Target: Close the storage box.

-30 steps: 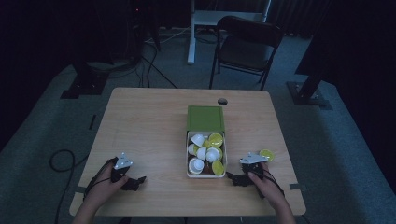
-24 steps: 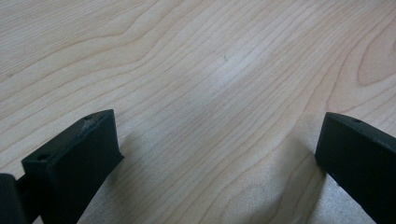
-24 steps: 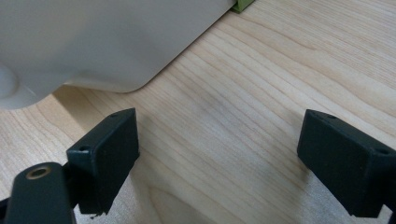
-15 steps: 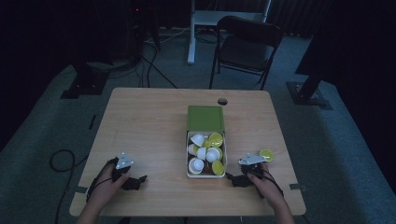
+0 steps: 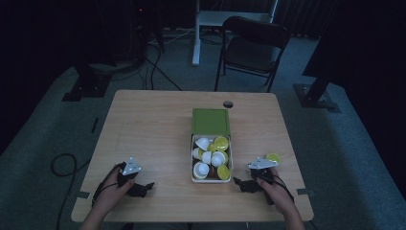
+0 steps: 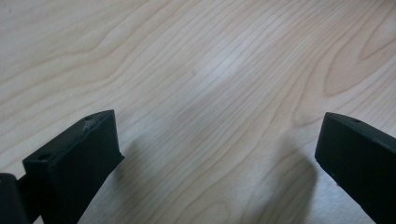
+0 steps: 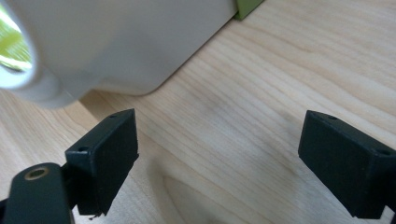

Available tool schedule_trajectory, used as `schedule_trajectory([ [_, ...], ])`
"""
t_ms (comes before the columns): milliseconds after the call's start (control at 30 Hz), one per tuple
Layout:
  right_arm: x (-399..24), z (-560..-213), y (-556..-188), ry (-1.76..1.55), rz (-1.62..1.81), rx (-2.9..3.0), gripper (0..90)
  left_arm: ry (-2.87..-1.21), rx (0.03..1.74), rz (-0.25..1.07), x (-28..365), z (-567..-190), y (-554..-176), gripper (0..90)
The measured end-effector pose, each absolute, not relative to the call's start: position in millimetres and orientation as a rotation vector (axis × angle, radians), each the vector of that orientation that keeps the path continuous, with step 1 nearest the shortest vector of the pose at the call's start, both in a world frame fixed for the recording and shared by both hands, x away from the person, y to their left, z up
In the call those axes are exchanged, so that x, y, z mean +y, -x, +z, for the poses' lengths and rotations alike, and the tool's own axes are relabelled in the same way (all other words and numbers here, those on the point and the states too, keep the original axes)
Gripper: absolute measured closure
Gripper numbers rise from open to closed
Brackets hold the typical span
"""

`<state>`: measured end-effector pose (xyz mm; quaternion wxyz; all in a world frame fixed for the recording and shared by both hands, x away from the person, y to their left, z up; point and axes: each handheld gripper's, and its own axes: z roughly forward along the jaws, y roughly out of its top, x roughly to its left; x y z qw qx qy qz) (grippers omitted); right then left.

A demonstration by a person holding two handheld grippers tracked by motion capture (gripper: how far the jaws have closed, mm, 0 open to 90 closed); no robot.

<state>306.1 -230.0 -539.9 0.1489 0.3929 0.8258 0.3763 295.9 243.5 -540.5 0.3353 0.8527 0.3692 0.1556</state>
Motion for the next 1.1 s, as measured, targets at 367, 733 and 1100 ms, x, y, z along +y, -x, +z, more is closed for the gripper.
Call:
schedule_trajectory([
  [367,-243,-527,-296,-1.08,1.155,2.356,11.5,-2.175,0.799,0.285,224,-530,-291,0.0],
  [733,-242,-519,-290,-1.048,1.218,2.353,11.5,-2.127,0.685,0.289,203,-522,-289,0.0],
  [1100,-234,-505,-288,-1.007,1.35,2.332,11.5,-2.014,0.527,0.334,181,-513,-286,0.0],
])
